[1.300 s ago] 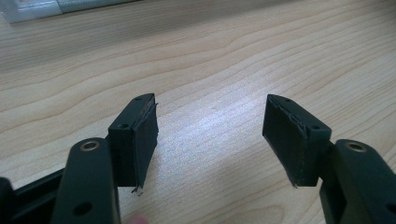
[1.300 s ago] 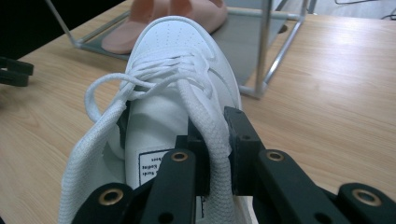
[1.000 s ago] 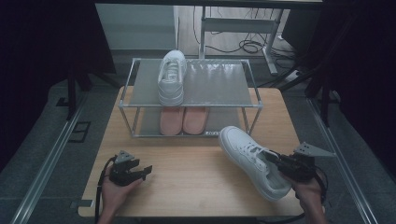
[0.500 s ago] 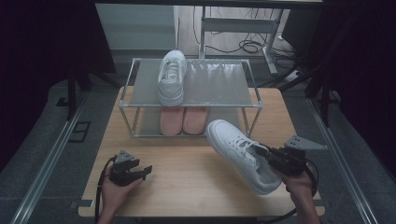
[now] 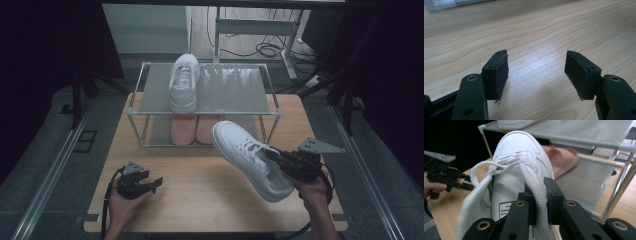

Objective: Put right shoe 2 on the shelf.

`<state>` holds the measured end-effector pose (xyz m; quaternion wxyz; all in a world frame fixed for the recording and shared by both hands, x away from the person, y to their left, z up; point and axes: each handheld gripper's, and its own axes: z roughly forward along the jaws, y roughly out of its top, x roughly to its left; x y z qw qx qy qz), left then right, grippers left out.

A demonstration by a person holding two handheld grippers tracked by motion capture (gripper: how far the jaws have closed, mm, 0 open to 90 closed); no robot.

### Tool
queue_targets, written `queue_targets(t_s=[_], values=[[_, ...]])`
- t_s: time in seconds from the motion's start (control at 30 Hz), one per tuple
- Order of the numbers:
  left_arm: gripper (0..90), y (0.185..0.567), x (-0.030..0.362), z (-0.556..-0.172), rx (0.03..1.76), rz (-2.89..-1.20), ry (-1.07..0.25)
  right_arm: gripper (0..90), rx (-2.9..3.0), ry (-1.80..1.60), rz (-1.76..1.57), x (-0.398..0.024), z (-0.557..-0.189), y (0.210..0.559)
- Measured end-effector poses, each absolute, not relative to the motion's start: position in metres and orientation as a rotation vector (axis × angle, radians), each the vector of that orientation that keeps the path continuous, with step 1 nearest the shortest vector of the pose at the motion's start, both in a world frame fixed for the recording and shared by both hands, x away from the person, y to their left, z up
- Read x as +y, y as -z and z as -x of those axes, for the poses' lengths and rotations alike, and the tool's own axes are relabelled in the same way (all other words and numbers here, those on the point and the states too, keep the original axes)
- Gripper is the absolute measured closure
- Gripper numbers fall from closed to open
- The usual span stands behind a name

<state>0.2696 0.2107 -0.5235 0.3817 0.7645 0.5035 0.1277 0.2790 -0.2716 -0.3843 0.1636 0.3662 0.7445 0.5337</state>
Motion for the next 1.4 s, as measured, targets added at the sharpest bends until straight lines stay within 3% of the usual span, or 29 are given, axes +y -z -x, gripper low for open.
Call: queue_targets(t_s=[0.53,1.4], values=[[36.0,0.524,0.211,-0.270,1.279,-1.953,-0.327,81.7,2.044,-1.617,-1.010,-0.265,-0.291,0.346],[36.0,0.525,0.211,-0.271,1.270,-1.962,-0.322,81.6,1.950,-1.598,-1.107,-0.241,-0.353,0.308]])
